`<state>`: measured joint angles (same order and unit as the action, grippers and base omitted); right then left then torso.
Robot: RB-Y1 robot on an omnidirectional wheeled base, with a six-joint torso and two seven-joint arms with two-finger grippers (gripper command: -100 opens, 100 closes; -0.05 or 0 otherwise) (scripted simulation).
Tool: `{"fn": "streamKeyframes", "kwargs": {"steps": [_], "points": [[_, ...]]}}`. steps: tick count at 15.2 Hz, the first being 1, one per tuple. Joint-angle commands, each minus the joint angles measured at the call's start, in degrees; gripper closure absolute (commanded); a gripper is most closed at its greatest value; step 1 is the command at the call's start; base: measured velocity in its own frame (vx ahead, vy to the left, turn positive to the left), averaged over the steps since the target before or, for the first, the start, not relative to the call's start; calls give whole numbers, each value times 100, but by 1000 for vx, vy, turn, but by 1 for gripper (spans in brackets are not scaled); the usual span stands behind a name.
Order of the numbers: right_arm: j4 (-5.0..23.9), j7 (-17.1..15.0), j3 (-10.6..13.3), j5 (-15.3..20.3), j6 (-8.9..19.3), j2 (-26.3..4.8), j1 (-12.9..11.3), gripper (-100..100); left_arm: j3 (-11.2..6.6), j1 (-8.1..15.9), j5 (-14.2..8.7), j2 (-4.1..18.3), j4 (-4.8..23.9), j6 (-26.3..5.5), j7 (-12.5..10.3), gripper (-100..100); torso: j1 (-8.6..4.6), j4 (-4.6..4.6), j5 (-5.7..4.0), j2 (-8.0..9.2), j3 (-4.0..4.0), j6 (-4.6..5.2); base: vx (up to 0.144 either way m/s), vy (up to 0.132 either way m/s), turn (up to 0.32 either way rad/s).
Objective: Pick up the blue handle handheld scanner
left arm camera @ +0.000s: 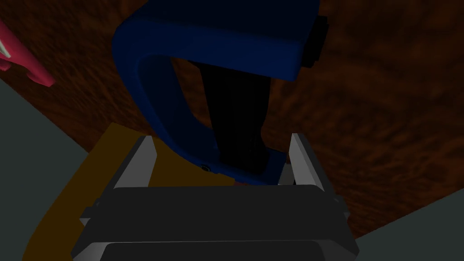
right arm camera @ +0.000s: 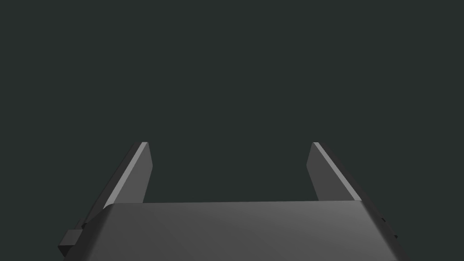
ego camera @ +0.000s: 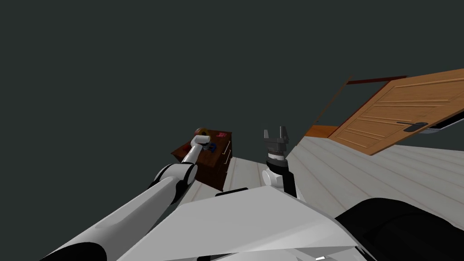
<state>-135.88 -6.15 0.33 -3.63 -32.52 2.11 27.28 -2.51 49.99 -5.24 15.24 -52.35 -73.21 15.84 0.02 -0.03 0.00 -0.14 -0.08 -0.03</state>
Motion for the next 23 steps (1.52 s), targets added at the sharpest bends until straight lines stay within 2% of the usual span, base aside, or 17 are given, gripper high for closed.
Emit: {"fn": "streamKeyframes", "kwargs": {"steps": [1, 2, 4, 5, 8, 9, 10, 13, 14, 15, 19, 20, 22, 23], "points": [[0, 0, 0, 0, 0, 0, 0, 0, -22, 203, -14, -2, 270, -286, 48, -100, 0, 0, 0, 0, 0, 0, 42, 6, 6], [0, 0, 0, 0, 0, 0, 0, 0, -22, 203, -14, -2, 270, -296, 48, -100, 0, 0, 0, -1, 0, 0, 41, 3, 5], [0, 0, 0, 0, 0, 0, 0, 0, -47, 407, -28, -7, 545, -593, 97, -100, 1, 0, 0, -2, -1, 0, 49, 10, 9], [0, 0, 0, 0, 0, 0, 0, 0, -47, 407, -28, -7, 545, -604, 97, -100, 2, -1, 0, -5, -3, 0, 55, 9, 7], [0, 0, 0, 0, 0, 0, 0, 0, -67, 577, -39, -11, 779, -865, 139, -100, -1, 1, 0, 7, 3, 0, 9, 2, 3], [0, 0, 0, 0, 0, 0, 0, 0, -60, 533, -34, -11, 737, -740, 123, -100, -2, 2, 0, 11, 6, 0, 0, 0, 0], [0, 0, 0, 0, 0, 0, 0, 0, -46, 449, -19, -40, 823, -605, 108, -100, -2, 3, 0, 14, 8, 0, 0, 0, 0], [0, 0, 0, 0, 0, 0, -1, 0, -31, 357, -3, -67, 895, -440, 88, -100, 0, 2, 1, 17, 9, 0, 0, 0, 0], [0, 0, 0, 0, 0, 0, -1, 0, -37, 401, -9, -57, 861, -534, 96, -100, 0, 3, 1, 17, 9, 0, 0, 0, 0], [0, 0, 0, 0, 0, 0, -1, 0, -35, 391, -8, -60, 871, -503, 93, 100, 0, 4, 0, 17, 10, 0, 0, 0, 0], [0, 0, 0, 0, 0, 0, -1, 0, -35, 411, -7, -58, 858, -495, 94, 100, 10, -8, 8, 20, 5, -8, -1, 1, 0], [0, 0, 0, 0, 0, 0, -1, 0, -52, 486, -25, -29, 794, -671, 115, 100, 10, -8, 7, 18, 4, -8, 11, 1, -2], [0, 0, 0, 0, 0, 0, 0, 0, -61, 542, -35, -12, 751, -770, 127, 100, 8, -4, 4, 15, 5, -8, 3, -1, 3], [0, 0, 0, 0, 0, 0, 0, 0, -52, 524, -24, -34, 824, -663, 108, 100, 6, -3, 3, 17, 6, -8, 0, 0, 0]]}}
